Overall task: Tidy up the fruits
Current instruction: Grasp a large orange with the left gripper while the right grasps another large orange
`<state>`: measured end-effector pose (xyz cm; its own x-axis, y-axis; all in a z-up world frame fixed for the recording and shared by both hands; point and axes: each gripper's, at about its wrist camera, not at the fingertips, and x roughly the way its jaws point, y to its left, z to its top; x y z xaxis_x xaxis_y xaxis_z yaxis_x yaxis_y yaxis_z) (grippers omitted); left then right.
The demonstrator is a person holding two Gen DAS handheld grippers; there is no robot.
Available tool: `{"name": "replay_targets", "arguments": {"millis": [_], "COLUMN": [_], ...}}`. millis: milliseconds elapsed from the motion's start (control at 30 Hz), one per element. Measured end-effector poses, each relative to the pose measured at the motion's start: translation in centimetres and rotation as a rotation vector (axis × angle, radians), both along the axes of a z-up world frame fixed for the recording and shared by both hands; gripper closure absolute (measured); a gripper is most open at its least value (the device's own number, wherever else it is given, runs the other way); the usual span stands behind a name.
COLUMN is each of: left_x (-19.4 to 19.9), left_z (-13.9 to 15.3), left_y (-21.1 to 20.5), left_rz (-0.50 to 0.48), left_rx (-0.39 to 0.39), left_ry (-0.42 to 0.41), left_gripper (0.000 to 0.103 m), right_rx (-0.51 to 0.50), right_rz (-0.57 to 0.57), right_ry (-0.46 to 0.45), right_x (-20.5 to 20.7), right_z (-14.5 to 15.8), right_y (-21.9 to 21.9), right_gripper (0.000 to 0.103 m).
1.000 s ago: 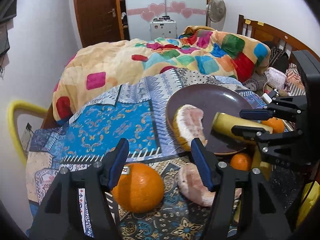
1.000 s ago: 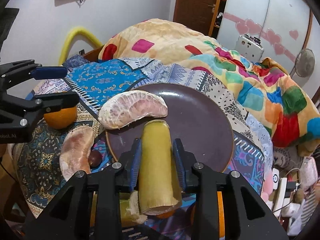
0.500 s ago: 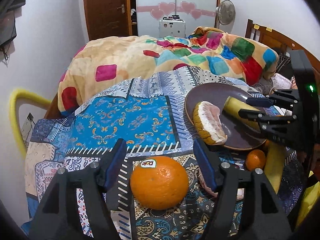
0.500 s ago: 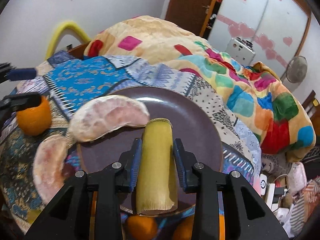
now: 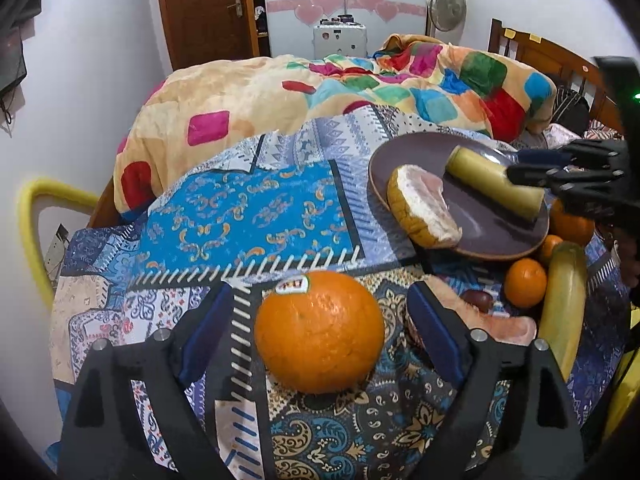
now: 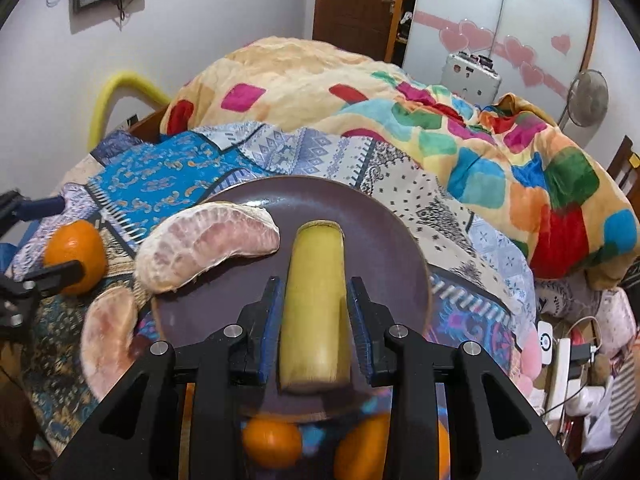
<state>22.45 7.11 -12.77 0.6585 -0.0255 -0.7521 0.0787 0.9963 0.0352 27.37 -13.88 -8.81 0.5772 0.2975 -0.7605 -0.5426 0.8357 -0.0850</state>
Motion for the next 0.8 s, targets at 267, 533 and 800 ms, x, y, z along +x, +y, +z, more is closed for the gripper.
{"name": "replay_targets", "arguments": {"millis": [267, 533, 800], "left_x": [-0.3, -0.5, -0.2], "left_z": [-1.0, -1.4, -1.7], "left_y": [0.6, 0.5, 0.2], "left_rz": [0.021, 0.019, 0.013], "left_rx": [-0.018, -0.038, -0.039], "left_ry": [0.02, 0.008, 0.016], "left_gripper": [0.014, 0.016, 0.028], "right_rx": [0.054, 0.048, 0.019], "right_rz": [-0.059, -0.107, -0.113], "right_ry": [-0.058, -0.022, -0.018], "right_x": [-3.1, -4.3, -5.1], "right_z": [2.0, 0.0, -1.8], "right_y": [-4.4, -6.9, -7.2], "right_gripper": [0.053, 0.044, 0.034]}}
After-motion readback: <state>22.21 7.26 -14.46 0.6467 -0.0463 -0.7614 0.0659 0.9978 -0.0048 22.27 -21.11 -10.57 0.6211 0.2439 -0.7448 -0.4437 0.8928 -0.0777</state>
